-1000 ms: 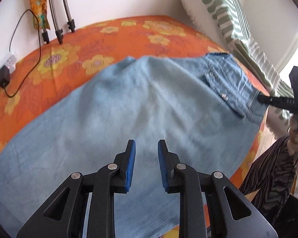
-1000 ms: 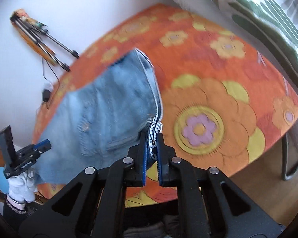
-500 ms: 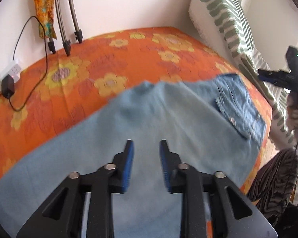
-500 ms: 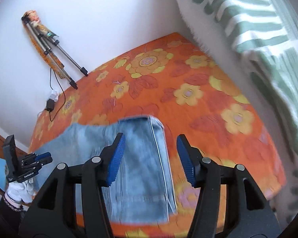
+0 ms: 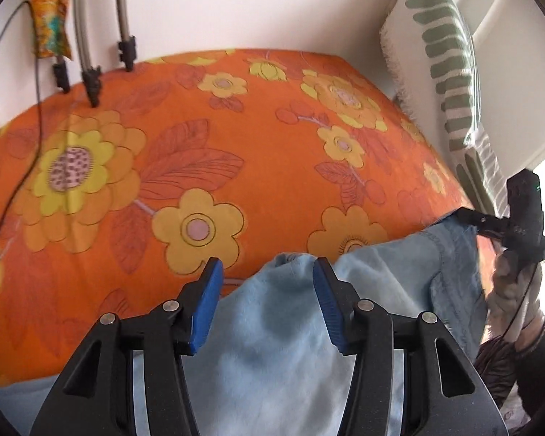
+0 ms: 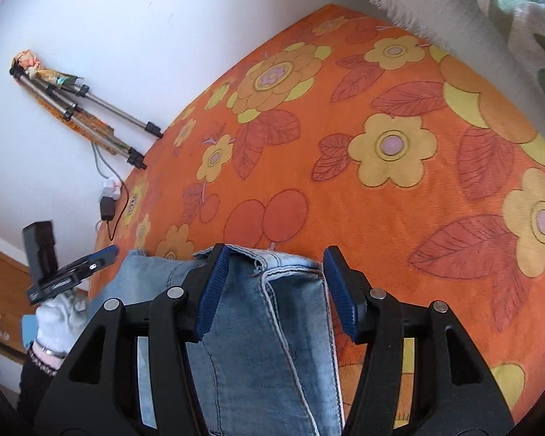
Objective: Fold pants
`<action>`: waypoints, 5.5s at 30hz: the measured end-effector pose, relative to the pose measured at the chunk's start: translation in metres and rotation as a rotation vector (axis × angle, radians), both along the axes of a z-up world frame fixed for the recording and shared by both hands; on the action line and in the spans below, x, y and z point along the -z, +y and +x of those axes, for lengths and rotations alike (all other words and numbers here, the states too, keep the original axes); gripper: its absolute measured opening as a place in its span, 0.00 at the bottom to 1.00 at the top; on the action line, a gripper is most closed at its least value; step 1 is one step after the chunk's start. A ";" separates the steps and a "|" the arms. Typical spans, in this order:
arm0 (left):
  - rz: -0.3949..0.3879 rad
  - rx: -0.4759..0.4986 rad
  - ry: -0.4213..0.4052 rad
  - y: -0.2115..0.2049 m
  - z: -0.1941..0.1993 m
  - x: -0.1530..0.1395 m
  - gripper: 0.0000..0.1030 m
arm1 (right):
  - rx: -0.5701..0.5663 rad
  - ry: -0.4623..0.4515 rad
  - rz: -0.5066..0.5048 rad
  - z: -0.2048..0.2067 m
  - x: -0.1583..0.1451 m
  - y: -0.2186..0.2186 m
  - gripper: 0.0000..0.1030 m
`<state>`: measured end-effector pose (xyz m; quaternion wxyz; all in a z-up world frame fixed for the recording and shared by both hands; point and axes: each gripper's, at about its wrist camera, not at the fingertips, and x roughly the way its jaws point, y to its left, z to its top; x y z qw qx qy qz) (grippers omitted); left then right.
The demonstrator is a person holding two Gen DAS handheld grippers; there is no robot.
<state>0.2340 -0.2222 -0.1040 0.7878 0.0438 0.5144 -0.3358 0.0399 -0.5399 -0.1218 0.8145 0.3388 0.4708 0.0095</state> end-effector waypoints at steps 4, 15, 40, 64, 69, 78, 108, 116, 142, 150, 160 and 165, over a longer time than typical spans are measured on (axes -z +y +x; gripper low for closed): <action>-0.034 0.011 0.040 -0.001 0.001 0.010 0.43 | -0.011 -0.009 0.029 0.003 0.003 0.000 0.60; -0.025 0.022 -0.064 -0.011 -0.011 0.009 0.02 | -0.034 -0.006 0.026 0.003 0.006 0.005 0.30; 0.013 -0.294 -0.257 0.155 -0.065 -0.077 0.18 | 0.055 -0.057 -0.284 -0.015 -0.042 0.013 0.40; 0.053 -1.135 -0.196 0.518 -0.247 -0.054 0.40 | -0.540 -0.248 -0.182 0.030 -0.114 0.264 0.51; 0.004 -1.279 -0.143 0.585 -0.263 -0.037 0.40 | -0.721 -0.239 -0.203 0.038 -0.115 0.346 0.51; -0.112 -1.335 -0.038 0.631 -0.283 -0.001 0.40 | -1.055 -0.221 -0.247 0.061 -0.120 0.520 0.51; -0.043 -1.258 0.019 0.636 -0.263 0.038 0.40 | -1.523 -0.119 -0.271 0.191 0.009 0.972 0.37; 0.001 -1.234 0.026 0.632 -0.255 0.043 0.40 | -1.546 -0.123 -0.319 0.189 0.026 0.979 0.34; 0.120 -1.215 0.003 0.622 -0.250 0.042 0.28 | -1.401 -0.151 -0.236 0.218 0.014 0.948 0.05; 0.123 -1.217 0.006 0.622 -0.249 0.043 0.28 | -1.482 -0.183 -0.276 0.197 0.018 0.990 0.32; 0.120 -1.218 0.010 0.623 -0.251 0.043 0.28 | -1.461 -0.265 -0.293 0.187 0.006 0.981 0.04; 0.155 -1.221 0.013 0.619 -0.245 0.043 0.28 | -1.403 -0.222 -0.300 0.201 0.014 0.989 0.05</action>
